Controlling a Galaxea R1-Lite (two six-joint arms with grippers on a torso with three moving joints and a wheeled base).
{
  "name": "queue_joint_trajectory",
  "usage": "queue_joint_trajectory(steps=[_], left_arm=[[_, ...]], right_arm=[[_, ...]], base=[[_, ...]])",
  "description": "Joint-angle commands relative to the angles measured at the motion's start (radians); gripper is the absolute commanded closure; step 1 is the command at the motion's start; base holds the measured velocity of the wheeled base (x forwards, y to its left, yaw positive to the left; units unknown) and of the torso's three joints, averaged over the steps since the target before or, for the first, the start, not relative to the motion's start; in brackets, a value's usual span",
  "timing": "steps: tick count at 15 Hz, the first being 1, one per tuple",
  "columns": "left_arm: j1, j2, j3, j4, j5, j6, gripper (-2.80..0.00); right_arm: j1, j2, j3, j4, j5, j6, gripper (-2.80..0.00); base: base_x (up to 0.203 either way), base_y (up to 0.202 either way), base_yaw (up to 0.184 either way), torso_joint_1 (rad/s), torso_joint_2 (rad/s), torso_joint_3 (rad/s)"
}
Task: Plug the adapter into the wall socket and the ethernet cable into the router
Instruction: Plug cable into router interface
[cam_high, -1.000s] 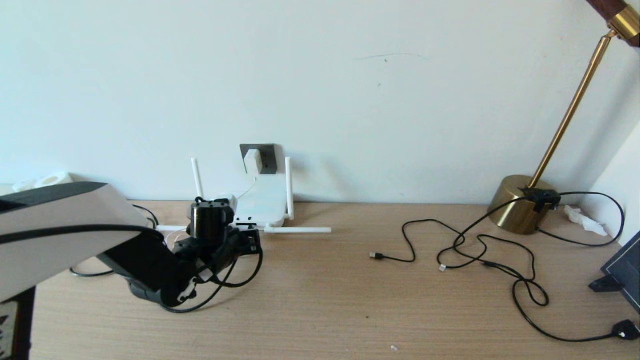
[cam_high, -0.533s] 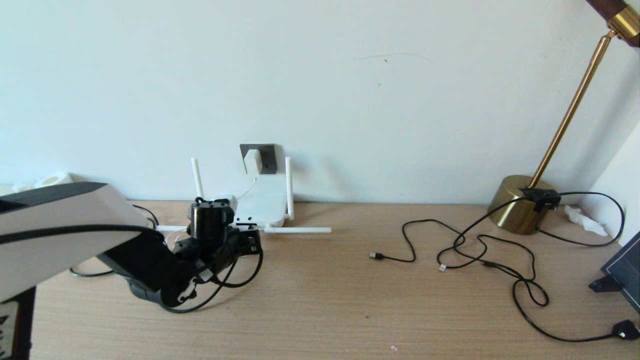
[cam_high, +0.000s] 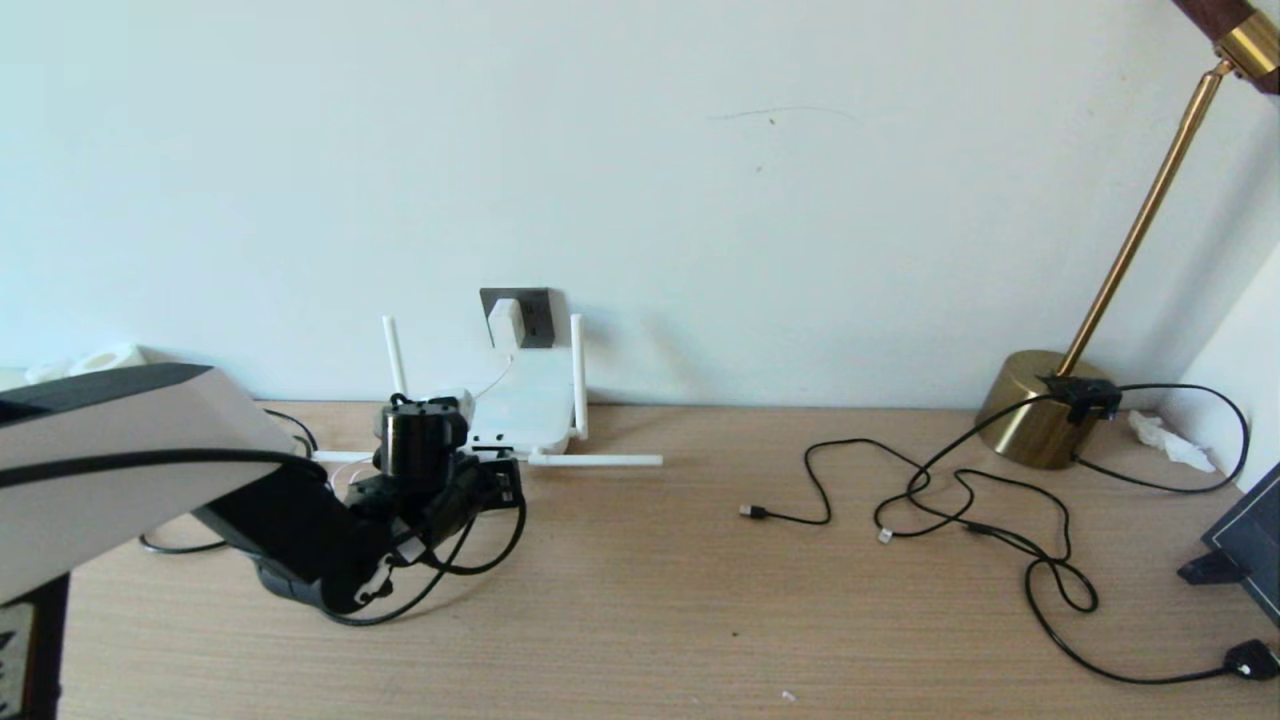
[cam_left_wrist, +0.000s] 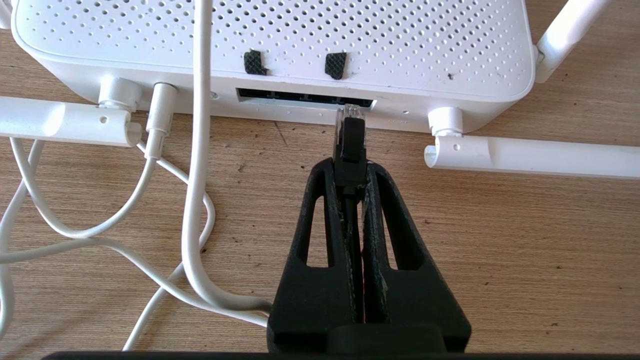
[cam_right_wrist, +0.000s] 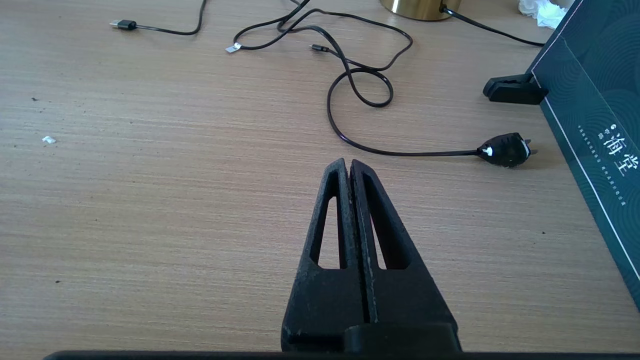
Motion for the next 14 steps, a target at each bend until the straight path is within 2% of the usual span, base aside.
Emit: queue_joint_trajectory(steps=[1, 14], left_arm=[[-0.001, -0.004, 0.000, -0.006, 0.002, -0.002, 0.00], [-0.003, -0.003, -0.010, -0.007, -0.016, -0.003, 0.00]], right_arm=[[0.000, 0.002, 0.000, 0.002, 0.001, 0.000, 0.00], [0.000, 0.002, 0.000, 0.001, 0.001, 0.000, 0.00]], base=[[0.000, 0.000, 0.000, 0.000, 0.00, 0.000], [0.000, 0.000, 0.000, 0.000, 0.00, 0.000]])
